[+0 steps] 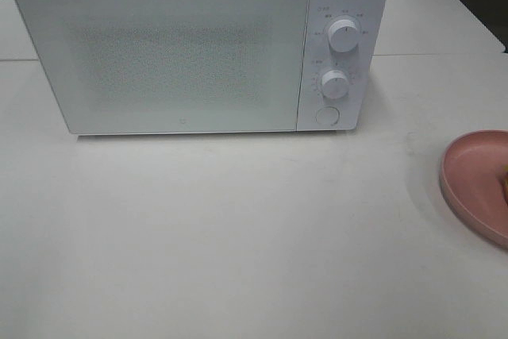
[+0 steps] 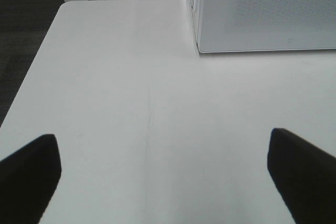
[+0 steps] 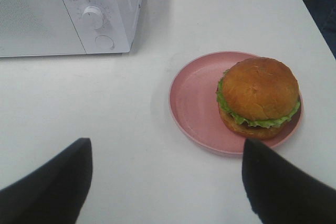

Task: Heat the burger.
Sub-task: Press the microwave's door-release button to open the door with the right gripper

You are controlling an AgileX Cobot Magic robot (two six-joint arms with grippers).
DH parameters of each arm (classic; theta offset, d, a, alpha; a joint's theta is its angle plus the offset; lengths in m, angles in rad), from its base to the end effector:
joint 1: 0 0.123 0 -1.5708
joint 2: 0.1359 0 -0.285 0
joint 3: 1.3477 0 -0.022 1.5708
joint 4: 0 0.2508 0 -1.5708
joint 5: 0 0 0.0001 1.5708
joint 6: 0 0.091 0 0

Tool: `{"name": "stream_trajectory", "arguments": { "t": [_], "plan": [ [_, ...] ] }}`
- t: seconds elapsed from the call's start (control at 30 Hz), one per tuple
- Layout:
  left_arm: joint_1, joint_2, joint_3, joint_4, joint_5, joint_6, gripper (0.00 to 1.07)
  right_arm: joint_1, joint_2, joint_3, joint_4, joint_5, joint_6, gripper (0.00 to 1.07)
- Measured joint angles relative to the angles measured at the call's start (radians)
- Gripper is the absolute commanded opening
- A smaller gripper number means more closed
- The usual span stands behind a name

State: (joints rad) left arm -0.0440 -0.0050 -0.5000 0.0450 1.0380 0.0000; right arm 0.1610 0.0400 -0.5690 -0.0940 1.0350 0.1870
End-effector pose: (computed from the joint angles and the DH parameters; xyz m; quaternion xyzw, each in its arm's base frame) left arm -0.0046 0.0037 0.2792 0.0179 0.8455 0.0108 0.5335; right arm -0.0045 -0.0082 0.2990 0.0128 0.8376 0.0480 0.5440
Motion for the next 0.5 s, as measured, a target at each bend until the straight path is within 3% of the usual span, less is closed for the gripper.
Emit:
{"name": "stream_trajectory", "arguments": {
  "t": [0.5],
  "plan": [
    [0.0, 0.0, 0.0, 0.0, 0.0, 0.0, 1.0, 0.0, 0.186, -0.004, 0.0, -0.157, 0.0, 0.75]
  ]
}}
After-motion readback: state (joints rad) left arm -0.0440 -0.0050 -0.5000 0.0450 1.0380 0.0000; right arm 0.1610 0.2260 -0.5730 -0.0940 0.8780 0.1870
